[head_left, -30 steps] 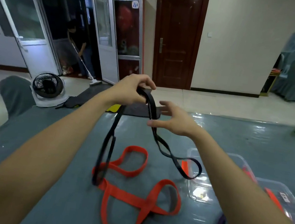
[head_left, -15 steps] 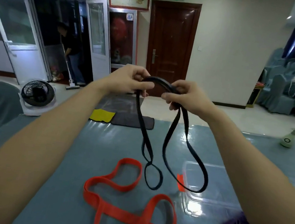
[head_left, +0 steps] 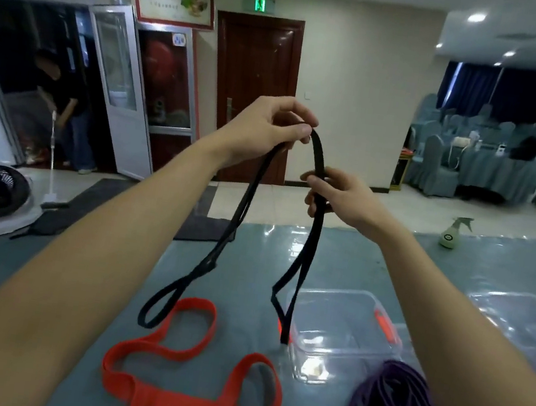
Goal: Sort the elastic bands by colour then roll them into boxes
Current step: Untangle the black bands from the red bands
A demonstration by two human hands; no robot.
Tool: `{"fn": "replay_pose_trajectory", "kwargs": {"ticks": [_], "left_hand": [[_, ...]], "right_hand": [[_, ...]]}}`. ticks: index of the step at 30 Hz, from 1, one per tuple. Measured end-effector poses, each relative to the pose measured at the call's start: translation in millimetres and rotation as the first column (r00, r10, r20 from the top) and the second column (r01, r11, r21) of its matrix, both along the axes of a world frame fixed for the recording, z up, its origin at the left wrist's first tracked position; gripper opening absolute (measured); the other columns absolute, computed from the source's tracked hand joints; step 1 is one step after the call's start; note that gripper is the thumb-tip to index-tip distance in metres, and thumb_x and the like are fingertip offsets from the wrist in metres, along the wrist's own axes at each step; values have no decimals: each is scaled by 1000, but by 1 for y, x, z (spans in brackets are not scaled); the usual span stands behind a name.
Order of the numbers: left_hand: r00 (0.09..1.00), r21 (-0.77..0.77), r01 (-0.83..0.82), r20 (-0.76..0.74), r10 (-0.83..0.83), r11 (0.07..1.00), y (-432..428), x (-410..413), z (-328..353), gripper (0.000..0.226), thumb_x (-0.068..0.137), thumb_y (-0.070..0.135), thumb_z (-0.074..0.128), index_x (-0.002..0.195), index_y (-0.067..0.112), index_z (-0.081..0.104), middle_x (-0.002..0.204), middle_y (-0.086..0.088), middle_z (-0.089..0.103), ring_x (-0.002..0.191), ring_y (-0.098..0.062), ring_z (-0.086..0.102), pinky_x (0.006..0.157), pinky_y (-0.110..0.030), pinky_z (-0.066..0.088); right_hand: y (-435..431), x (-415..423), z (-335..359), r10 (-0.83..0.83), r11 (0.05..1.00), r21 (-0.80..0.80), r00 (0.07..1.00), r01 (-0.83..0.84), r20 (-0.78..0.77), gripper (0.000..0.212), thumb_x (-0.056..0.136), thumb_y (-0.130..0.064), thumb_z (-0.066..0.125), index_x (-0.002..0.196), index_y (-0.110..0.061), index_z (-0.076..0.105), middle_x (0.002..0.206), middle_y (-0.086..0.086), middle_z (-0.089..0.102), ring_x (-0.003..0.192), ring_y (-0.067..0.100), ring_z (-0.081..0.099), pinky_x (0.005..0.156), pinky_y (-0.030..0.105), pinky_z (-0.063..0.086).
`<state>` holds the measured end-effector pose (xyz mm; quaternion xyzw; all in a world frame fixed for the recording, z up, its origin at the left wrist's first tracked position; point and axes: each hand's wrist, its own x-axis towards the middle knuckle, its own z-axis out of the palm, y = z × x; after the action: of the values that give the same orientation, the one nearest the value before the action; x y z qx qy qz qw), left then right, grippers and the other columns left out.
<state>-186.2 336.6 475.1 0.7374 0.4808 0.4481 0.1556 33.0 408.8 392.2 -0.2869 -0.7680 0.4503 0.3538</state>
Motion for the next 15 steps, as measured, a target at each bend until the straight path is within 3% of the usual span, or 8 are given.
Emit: {"fn": "replay_pose_trajectory", "kwargs": {"ticks": [3,6,8,10,12,15], "left_hand": [[999,17,18,-38,-17,1000,5,38,14,16,107,20,71,122,18,77,88,6,79,81,-8,66,79,-27,56],[998,38,24,-58,-21,999,9,82,23,19,106,14,71,124,9,76,94,-3,78,79,-10,64,76,-27,56],[998,53,12,-61,-9,999,12,114,26,21,107,12,70,127,4,75,101,-12,78,82,-14,63,78,-28,56],[999,62,8,-32,-6,998,15,146,28,24,107,9,68,130,1,73,107,-19,78,87,-20,63,80,-31,55],[1000,71,-1,-17,2,997,22,177,30,26,108,8,68,131,-1,72,100,-13,77,88,-20,63,83,-33,54],[998,72,-18,-56,22,997,37,212,28,24,107,12,70,129,3,75,92,1,76,79,-4,64,81,-28,52]], "right_hand": [[4,21,-7,-11,1000,-12,1000,10,-28,40,98,-47,77,121,-14,74,96,8,75,76,19,72,77,29,64],[13,45,-19,-61,998,26,998,60,23,68,73,-71,87,122,-26,75,110,-3,79,98,12,77,91,35,63],[20,66,-25,-80,997,14,996,79,41,80,63,-73,92,129,-32,72,117,-10,79,109,4,74,100,31,57],[27,88,-35,-27,998,-50,999,30,47,78,63,-64,98,129,-31,72,117,-11,80,111,3,75,101,28,54],[35,113,-49,35,996,-82,996,-29,82,64,70,-48,100,125,-27,73,110,-8,83,106,6,77,97,26,54],[50,159,-71,91,985,-156,990,-74,104,41,86,-23,92,119,-6,74,96,14,83,94,25,82,92,40,63]]}}
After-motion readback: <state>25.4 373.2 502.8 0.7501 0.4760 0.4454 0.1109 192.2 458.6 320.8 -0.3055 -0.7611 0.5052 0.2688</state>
